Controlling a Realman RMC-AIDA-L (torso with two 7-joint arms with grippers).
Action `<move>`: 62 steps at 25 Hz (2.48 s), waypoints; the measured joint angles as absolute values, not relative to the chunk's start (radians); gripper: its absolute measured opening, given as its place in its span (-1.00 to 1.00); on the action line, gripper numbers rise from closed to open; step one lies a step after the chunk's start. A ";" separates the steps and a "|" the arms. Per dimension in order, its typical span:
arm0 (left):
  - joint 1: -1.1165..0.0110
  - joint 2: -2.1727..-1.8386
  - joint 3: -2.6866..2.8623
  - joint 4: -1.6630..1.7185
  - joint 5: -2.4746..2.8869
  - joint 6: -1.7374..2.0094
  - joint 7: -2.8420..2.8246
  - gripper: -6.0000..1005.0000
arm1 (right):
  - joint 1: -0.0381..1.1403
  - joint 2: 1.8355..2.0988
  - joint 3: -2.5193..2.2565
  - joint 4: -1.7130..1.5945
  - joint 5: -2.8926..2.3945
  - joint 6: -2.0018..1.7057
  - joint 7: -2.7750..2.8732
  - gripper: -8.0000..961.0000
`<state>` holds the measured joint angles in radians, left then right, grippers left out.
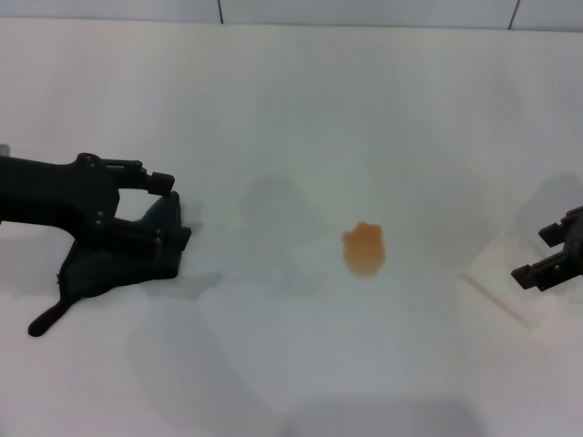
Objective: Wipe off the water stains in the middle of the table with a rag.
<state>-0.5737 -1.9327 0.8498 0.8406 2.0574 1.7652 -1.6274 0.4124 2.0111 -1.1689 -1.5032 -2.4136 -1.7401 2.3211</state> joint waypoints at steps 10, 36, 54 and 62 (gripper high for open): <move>-0.570 -1.932 0.850 0.844 2.057 1.765 -1.625 0.77 | 0.403 2.011 -1.169 -1.494 -2.376 -1.739 2.321 0.66; -0.577 -1.927 0.850 0.841 2.058 1.758 -1.617 0.77 | 0.393 2.012 -1.209 -1.436 -2.390 -1.638 2.323 0.65; -0.578 -1.926 0.850 0.841 2.059 1.755 -1.617 0.77 | 0.396 2.011 -1.232 -1.426 -2.429 -1.638 2.349 0.64; -0.578 -1.927 0.850 0.841 2.059 1.755 -1.617 0.77 | 0.396 2.011 -1.236 -1.425 -2.430 -1.636 2.349 0.64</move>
<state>-0.5783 -1.9270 0.8498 0.8406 2.0586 1.7548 -1.6168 0.3963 2.0110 -1.2360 -1.4246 -2.4297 -1.6357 2.3486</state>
